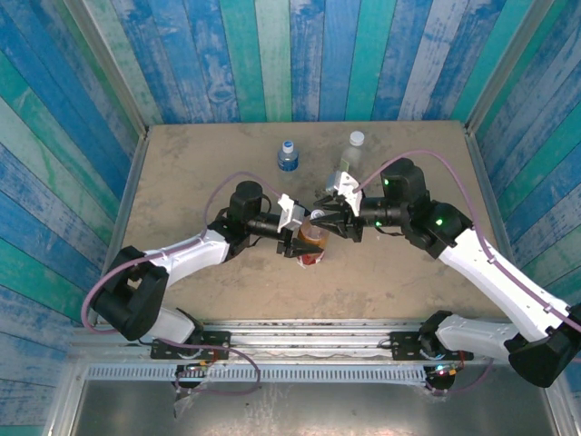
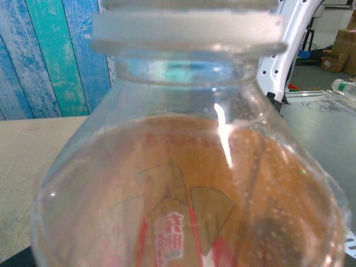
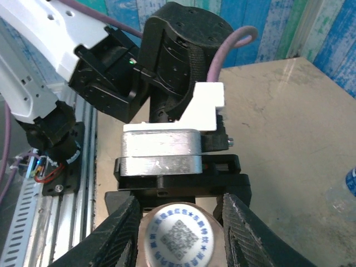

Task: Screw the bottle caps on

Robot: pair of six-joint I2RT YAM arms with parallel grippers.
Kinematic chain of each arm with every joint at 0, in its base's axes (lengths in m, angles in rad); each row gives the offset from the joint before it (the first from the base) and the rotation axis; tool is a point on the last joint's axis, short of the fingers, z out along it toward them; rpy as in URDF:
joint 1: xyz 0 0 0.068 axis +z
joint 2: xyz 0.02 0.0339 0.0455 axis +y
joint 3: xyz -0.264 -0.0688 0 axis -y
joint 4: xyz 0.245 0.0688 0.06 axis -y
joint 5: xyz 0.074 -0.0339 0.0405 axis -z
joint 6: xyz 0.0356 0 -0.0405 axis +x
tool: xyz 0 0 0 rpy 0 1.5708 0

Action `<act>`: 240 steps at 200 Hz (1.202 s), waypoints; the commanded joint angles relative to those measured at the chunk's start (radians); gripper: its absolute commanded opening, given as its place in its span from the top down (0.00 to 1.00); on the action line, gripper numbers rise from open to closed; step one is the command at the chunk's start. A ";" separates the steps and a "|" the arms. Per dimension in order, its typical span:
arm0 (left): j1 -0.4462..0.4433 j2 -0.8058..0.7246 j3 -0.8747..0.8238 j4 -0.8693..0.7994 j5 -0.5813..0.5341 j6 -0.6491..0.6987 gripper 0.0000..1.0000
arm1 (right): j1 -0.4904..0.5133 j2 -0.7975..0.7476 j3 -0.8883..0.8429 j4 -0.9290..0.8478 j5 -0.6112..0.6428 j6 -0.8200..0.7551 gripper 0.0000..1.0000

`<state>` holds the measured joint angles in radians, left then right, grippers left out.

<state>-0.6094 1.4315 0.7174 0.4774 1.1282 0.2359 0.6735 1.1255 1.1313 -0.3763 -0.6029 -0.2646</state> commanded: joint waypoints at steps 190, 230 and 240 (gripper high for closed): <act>-0.018 0.028 0.147 0.224 -0.663 -0.184 0.37 | 0.087 0.146 -0.106 0.096 0.621 0.500 0.77; -0.043 0.054 0.183 0.219 -0.890 -0.162 0.38 | 0.200 0.224 -0.090 0.106 0.959 0.619 0.75; -0.042 0.043 0.166 0.225 -0.893 -0.160 0.38 | 0.201 0.219 -0.090 0.120 0.965 0.618 0.74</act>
<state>-0.6468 1.4784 0.7975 0.4839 0.3836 0.0818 0.8261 1.2919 1.0985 -0.0444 0.2363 0.2619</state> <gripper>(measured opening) 0.678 0.309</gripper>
